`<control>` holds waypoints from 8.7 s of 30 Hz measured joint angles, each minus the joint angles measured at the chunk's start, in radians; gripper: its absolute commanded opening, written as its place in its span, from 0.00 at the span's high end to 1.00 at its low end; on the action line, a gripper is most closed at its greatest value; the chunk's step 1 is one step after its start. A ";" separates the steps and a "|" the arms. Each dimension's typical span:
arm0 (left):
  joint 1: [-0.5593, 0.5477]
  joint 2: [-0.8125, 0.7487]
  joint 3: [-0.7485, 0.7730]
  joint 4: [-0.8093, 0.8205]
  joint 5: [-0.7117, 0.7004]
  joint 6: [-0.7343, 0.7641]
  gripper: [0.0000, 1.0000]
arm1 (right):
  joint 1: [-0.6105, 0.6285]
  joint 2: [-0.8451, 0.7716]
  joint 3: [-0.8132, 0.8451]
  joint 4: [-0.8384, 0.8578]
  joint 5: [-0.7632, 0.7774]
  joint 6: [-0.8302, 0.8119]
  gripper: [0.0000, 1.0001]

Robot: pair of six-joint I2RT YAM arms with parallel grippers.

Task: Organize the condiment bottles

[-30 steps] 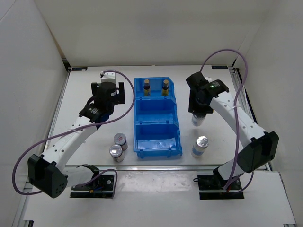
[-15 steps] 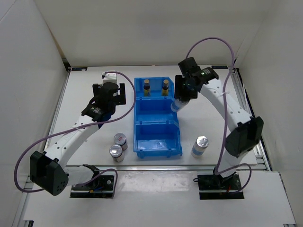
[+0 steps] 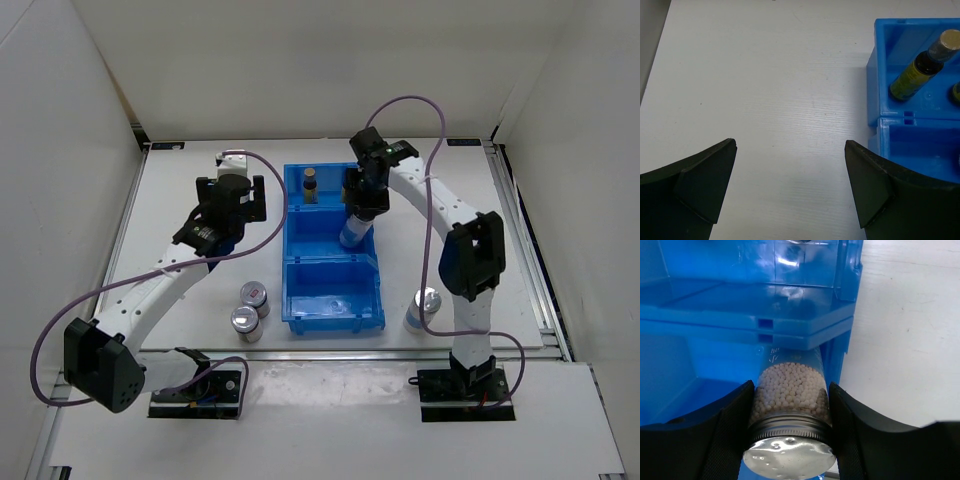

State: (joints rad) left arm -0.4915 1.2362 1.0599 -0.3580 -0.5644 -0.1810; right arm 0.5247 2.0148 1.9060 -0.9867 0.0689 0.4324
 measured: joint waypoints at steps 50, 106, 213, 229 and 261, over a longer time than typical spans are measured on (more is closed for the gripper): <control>-0.002 0.035 0.001 -0.008 0.003 -0.004 0.00 | -0.005 -0.736 -0.760 -0.254 0.042 0.274 0.10; -0.002 0.032 0.002 -0.016 0.002 -0.004 0.00 | 0.181 0.136 0.388 -0.177 -0.161 -0.097 1.00; -0.023 -0.025 -0.018 -0.660 0.461 -0.392 0.00 | 0.149 -0.506 -0.317 0.100 -0.110 -0.134 0.01; 0.038 0.156 -0.039 -0.682 0.492 -0.387 0.00 | 0.149 -0.499 -0.319 0.100 -0.124 -0.134 0.01; 0.010 0.240 -0.024 -0.689 0.470 -0.380 0.89 | 0.149 -0.453 -0.315 0.096 -0.100 -0.139 0.01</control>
State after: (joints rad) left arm -0.4816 1.4757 1.0363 -1.0473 -0.0940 -0.5606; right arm 0.6735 1.5620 1.5913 -0.8906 -0.0307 0.2935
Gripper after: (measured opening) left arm 0.736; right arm 0.994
